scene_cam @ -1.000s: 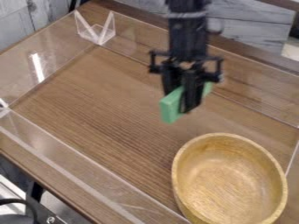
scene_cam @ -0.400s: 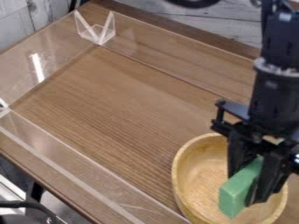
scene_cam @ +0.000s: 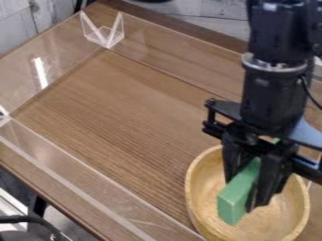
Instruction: Put the green block in the brown bowl
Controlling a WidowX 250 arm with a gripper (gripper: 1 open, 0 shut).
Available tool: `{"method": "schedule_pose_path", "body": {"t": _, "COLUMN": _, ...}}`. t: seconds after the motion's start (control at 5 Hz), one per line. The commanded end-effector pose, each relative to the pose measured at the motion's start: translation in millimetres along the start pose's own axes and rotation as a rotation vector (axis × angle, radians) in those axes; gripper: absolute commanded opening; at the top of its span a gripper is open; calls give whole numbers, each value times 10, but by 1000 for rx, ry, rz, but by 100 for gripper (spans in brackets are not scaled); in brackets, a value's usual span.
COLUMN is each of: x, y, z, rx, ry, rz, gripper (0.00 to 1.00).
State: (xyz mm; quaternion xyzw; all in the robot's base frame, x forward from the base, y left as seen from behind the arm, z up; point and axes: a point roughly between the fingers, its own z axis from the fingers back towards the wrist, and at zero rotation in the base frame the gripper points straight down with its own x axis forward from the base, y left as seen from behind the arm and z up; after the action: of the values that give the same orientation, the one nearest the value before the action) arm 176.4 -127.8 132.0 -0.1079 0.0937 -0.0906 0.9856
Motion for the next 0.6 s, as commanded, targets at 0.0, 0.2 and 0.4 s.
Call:
{"method": "schedule_pose_path", "body": {"t": 0.0, "x": 20, "y": 29, "z": 82, "rx": -14, "ry": -72, "rz": 12, "gripper": 0}}
{"method": "schedule_pose_path", "body": {"t": 0.2, "x": 31, "y": 67, "z": 53, "rx": -17, "ry": -89, "rz": 29, "gripper": 0}}
{"method": "schedule_pose_path", "body": {"t": 0.4, "x": 45, "y": 99, "z": 6, "rx": -20, "ry": -101, "rz": 44, "gripper": 0}}
